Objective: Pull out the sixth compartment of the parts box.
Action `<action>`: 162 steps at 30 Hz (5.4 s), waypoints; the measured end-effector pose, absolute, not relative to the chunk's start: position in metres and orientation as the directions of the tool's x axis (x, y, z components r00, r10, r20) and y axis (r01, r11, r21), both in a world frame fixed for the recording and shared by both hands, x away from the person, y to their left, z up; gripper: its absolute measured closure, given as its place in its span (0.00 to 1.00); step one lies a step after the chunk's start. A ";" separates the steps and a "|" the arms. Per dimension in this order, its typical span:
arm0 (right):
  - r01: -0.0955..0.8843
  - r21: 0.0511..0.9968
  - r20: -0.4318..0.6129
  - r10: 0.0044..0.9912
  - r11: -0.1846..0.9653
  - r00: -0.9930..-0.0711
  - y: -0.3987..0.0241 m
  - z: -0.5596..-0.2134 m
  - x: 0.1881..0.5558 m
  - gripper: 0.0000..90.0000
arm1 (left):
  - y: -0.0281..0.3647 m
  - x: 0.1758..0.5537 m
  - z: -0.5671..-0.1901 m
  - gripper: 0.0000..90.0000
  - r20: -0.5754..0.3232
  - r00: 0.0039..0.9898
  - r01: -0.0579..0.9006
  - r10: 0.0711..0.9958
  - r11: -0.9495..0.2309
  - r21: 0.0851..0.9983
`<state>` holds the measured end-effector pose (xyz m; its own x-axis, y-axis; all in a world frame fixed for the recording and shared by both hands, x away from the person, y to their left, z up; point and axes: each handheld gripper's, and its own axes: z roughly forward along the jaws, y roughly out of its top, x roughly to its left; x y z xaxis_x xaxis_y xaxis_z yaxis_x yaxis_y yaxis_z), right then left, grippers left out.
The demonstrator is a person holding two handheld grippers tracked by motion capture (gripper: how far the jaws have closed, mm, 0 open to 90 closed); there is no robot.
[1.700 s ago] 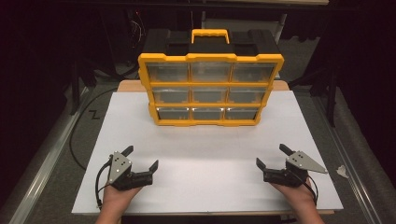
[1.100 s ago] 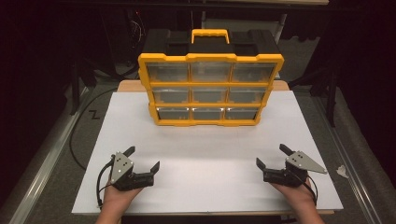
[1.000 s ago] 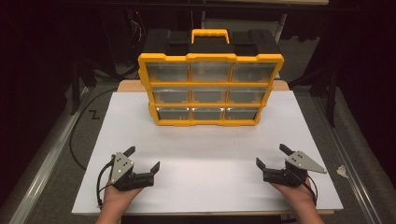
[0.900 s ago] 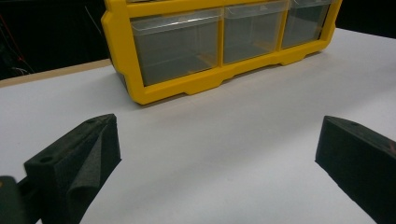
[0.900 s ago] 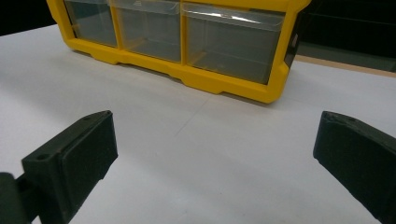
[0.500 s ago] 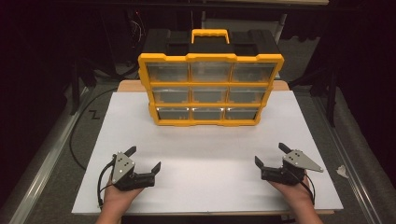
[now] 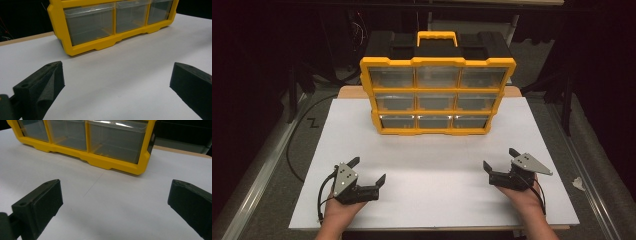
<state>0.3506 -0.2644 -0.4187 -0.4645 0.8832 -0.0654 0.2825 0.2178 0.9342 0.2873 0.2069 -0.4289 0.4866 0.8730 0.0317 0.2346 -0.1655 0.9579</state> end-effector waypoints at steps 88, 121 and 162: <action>0.282 0.741 -0.449 0.762 0.610 -0.467 -0.246 -0.433 0.377 0.01 | 0.207 0.286 -0.430 0.00 0.014 0.469 0.213 0.883 -0.129 0.969; 0.151 0.484 -0.744 0.497 0.862 -0.447 -0.220 -0.430 0.364 0.01 | 0.205 0.286 -0.430 0.00 0.038 0.479 0.209 0.877 -0.155 0.966; -0.017 0.123 -0.931 0.109 0.992 -0.347 -0.197 -0.432 0.349 0.02 | 0.204 0.286 -0.430 0.00 0.050 0.482 0.206 0.875 -0.169 0.964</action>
<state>0.3488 -0.1969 -0.4319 -0.3471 0.1094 -0.9314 -0.0165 0.9923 0.1227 0.2860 0.2041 -0.4302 0.4822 0.8746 0.0503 0.2058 -0.1688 0.9639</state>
